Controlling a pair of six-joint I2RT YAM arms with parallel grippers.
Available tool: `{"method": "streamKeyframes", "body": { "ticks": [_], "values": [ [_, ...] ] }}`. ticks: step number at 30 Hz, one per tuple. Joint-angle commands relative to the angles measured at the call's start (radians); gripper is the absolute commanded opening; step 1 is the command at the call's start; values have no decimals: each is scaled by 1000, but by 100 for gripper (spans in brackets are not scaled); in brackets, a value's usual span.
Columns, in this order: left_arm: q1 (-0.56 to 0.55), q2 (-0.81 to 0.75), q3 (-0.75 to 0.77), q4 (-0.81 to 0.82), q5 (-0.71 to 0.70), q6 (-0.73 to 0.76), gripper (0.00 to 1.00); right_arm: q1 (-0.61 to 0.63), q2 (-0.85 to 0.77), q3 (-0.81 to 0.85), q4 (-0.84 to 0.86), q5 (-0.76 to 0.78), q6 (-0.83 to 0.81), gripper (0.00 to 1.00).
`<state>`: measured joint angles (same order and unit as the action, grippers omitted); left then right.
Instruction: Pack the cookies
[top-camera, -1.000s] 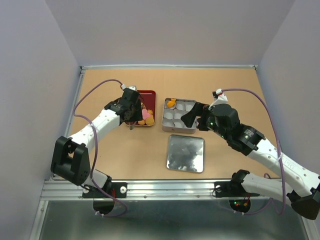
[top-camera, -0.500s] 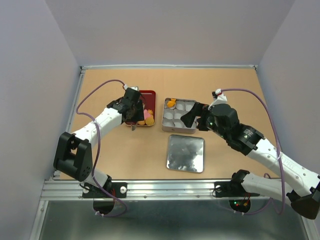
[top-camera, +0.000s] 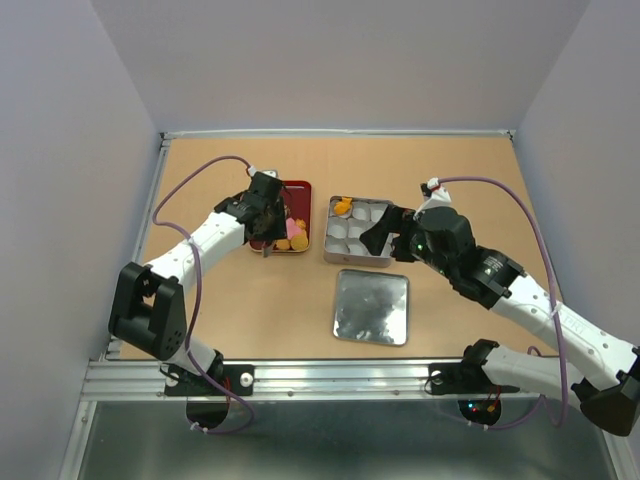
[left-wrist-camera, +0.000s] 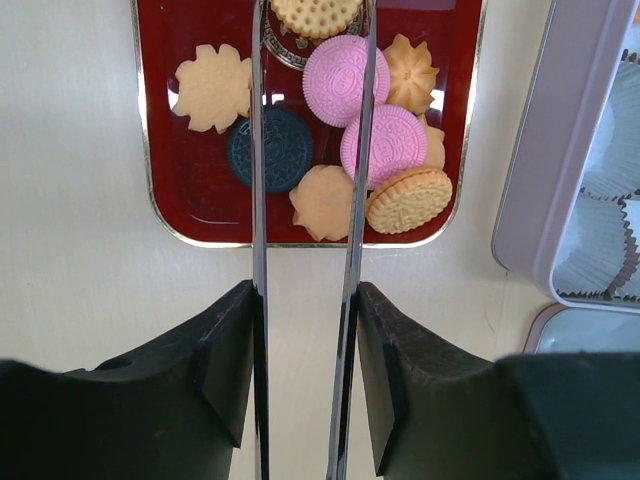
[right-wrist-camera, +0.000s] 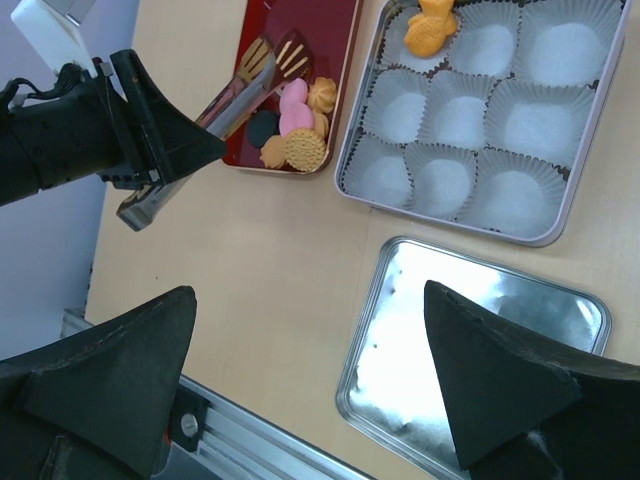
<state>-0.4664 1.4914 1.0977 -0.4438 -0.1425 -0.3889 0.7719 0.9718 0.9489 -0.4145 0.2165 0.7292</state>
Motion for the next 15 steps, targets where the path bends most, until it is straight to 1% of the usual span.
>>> {"method": "streamKeyframes", "body": {
  "ticks": [1,5,9,11,13,15],
  "values": [
    [2,-6,76,-48,-28,19,49,-5,8,27,19,-5,-11,100],
    [2,-28,181,-96,-23,36,49,-6,21,47,19,-2,-23,100],
    [-14,-31,284,-136,44,47,49,-5,13,67,17,23,-56,100],
    [-64,-37,332,-133,70,33,49,-6,-1,80,14,44,-79,100],
    [-130,-27,375,-133,67,15,49,-5,-13,96,6,76,-96,100],
    [-170,-10,398,-133,63,-1,50,-6,-30,108,-15,112,-102,100]
  ]
}}
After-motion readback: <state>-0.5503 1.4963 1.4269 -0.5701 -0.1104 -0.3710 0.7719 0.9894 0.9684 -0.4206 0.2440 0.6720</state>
